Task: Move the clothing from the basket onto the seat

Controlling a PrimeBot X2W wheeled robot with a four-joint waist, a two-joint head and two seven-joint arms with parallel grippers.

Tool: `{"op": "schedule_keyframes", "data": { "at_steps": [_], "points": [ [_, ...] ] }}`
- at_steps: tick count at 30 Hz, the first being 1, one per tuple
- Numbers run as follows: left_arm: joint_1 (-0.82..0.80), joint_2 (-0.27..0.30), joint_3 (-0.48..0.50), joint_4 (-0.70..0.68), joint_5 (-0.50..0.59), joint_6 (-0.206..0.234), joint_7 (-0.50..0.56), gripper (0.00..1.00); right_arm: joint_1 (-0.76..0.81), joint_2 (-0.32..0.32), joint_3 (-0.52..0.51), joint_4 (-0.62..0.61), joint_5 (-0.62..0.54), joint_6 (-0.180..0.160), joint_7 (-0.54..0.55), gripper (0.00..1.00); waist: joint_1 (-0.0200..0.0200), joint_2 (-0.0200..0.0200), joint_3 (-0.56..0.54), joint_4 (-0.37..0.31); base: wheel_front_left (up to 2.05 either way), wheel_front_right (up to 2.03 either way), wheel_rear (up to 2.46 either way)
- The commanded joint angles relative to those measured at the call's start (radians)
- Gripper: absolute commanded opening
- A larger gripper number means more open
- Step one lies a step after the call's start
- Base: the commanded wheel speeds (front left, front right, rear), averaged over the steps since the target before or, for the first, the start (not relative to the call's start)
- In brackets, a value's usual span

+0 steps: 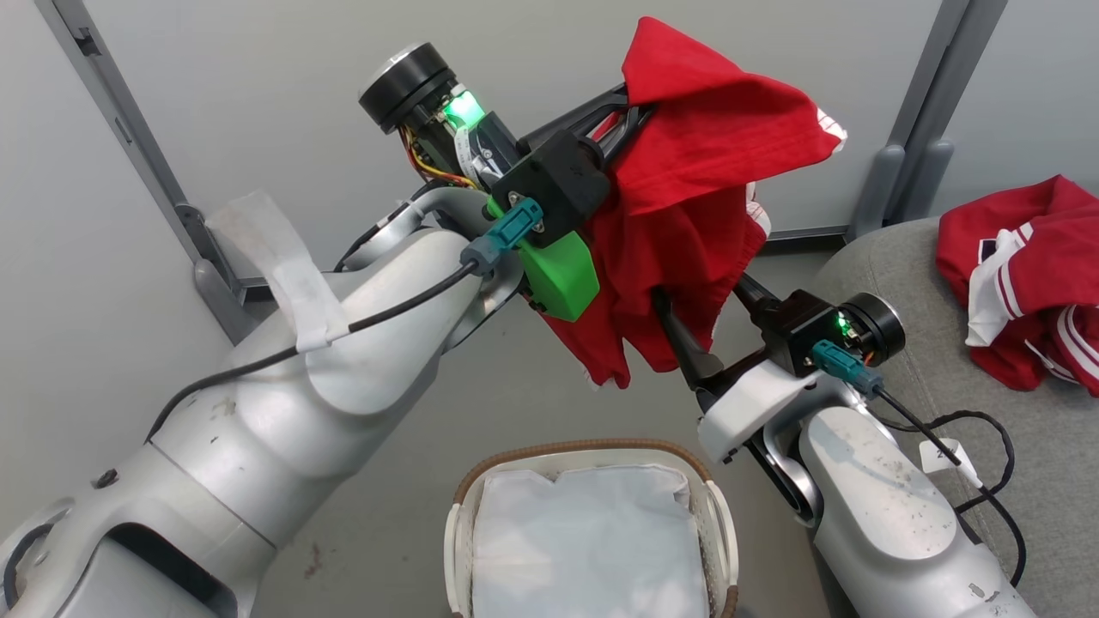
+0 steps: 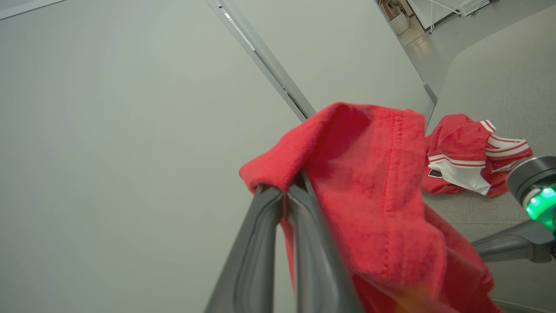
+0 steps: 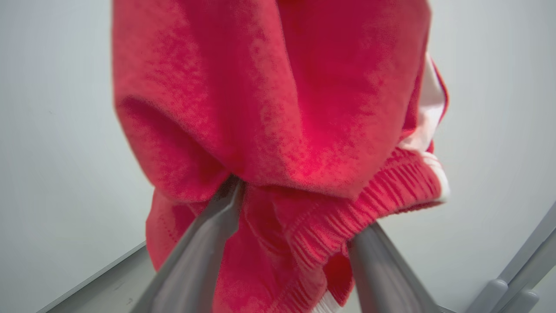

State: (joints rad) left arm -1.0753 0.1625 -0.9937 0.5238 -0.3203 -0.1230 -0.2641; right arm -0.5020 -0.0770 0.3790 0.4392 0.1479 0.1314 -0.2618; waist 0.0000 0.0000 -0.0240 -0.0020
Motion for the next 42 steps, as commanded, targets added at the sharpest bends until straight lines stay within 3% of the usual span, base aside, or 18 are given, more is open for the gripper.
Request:
{"op": "schedule_keyframes", "data": {
  "at_steps": [1,2,3,21,23,24,25,42],
  "points": [
    [0.020,-0.001,0.009,-0.003,-0.013,-0.001,0.000,0.00,-0.007,0.000,-0.004,-0.004,-0.006,-0.001,-0.005,0.20,0.0000,0.0000,0.001,0.000,0.00,0.00,0.00],
    [0.028,-0.002,0.013,-0.004,-0.022,-0.001,0.000,0.00,-0.011,0.001,-0.008,-0.005,-0.012,-0.001,-0.005,0.02,0.0000,0.0000,0.002,0.000,0.00,0.00,0.00],
    [0.035,-0.003,0.017,-0.005,-0.027,-0.001,0.000,0.00,-0.013,0.002,-0.013,-0.006,-0.016,-0.001,-0.005,0.00,0.0000,0.0000,0.002,0.000,0.00,0.00,0.00],
    [0.244,-0.013,0.093,0.006,-0.120,0.000,0.000,0.00,-0.003,0.006,-0.071,-0.056,-0.052,-0.001,-0.005,0.00,0.0000,0.0000,0.015,0.001,0.00,0.00,0.00],
    [0.278,-0.016,0.114,0.001,-0.129,-0.001,0.000,0.34,0.000,0.006,-0.082,-0.062,-0.054,-0.001,-0.005,0.00,0.0000,0.0000,0.016,0.001,0.00,0.00,0.00],
    [0.298,-0.018,0.125,-0.002,-0.131,-0.001,0.000,0.77,0.001,0.005,-0.088,-0.064,-0.057,-0.001,-0.005,0.00,0.0000,0.0000,0.018,0.000,0.00,0.00,0.00],
    [0.319,-0.022,0.137,-0.005,-0.133,-0.002,0.000,1.00,0.002,0.005,-0.095,-0.067,-0.061,-0.001,-0.005,0.00,0.0000,0.0000,0.019,0.000,0.00,0.00,0.00],
    [0.649,-0.078,0.289,-0.040,-0.068,-0.008,0.000,1.00,0.053,-0.013,-0.205,-0.120,-0.099,-0.001,-0.005,0.00,0.0000,0.0000,0.034,0.007,0.00,0.00,0.00]
  ]
}}
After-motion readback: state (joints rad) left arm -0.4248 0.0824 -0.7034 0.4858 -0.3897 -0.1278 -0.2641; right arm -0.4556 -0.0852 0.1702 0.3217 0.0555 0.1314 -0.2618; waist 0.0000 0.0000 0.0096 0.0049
